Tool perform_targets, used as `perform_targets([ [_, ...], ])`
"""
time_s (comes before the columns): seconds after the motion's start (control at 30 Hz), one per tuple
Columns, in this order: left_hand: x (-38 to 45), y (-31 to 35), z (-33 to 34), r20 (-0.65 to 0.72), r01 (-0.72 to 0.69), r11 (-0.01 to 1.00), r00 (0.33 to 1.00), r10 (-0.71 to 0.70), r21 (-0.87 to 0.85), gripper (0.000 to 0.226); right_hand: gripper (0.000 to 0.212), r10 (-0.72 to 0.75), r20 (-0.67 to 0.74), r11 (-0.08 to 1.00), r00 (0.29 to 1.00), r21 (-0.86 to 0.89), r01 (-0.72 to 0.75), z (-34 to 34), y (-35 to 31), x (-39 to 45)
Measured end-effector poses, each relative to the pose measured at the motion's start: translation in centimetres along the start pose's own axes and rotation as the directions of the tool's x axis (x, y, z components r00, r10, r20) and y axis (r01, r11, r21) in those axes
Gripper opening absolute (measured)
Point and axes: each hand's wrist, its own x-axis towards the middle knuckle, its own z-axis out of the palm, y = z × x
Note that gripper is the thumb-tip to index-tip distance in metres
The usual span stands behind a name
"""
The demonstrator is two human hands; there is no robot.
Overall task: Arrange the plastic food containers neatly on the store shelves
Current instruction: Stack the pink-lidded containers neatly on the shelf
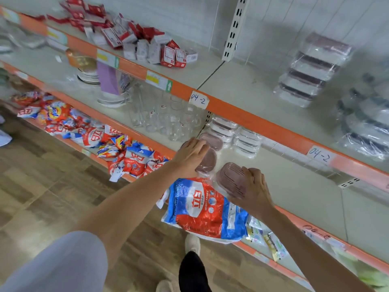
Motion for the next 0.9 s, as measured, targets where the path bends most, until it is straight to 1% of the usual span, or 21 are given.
perform_targets([
  [0.07,-0.6,-0.4,-2.4,-0.024,0.009,1.000,1.000,-0.009,-0.028,0.100,0.096,-0.014,-0.041,1.000,0.999,-0.019,0.013,-1.6,-0.6,0.2],
  [0.2,-1.1,-1.3,-6.2,-0.110,0.080,0.982,0.989,-0.099,-0.169,0.096,0.093,0.012,-0.115,0.999,0.993,-0.050,-0.018,-4.7,-1.0,1.0],
  [0.3,-0.1,-1.7,-8.7,-0.197,0.070,0.986,0.975,-0.100,-0.153,0.099,0.094,0.029,-0.217,0.999,0.976,-0.037,-0.038,-6.5,-0.8,1.5],
  [0.37,0.7,-1.2,-10.1,-0.236,0.088,0.983,0.964,-0.125,-0.162,0.101,0.096,0.077,-0.210,0.996,0.975,-0.024,-0.084,-7.7,-0.3,1.8],
  [0.47,2.1,-0.2,-11.4,-0.277,0.095,0.953,0.944,-0.178,-0.289,0.102,0.095,0.077,-0.223,0.995,0.972,-0.044,-0.089,-9.5,0.8,2.6],
  [0.57,4.1,-0.1,-13.0,-0.315,0.085,0.914,0.923,-0.222,-0.396,0.103,0.092,0.142,-0.277,0.990,0.950,0.039,-0.136,-11.8,1.8,4.0],
  [0.67,6.2,0.2,-14.1,-0.288,0.100,0.881,0.923,-0.255,-0.462,0.106,0.088,0.178,-0.320,0.984,0.931,0.059,-0.168,-13.8,2.9,5.4],
  [0.73,7.4,0.3,-14.1,-0.255,0.106,0.877,0.934,-0.250,-0.469,0.101,0.085,0.181,-0.314,0.983,0.932,0.056,-0.172,-14.7,3.7,6.5],
  [0.83,8.9,-0.1,-13.7,-0.213,0.100,0.886,0.953,-0.217,-0.453,0.092,0.074,0.216,-0.230,0.976,0.949,0.053,-0.209,-15.3,5.0,8.4],
  [0.9,9.8,-0.6,-13.8,-0.166,0.107,0.875,0.964,-0.207,-0.471,0.095,0.070,0.228,-0.152,0.973,0.962,0.063,-0.220,-15.9,5.9,9.8],
])
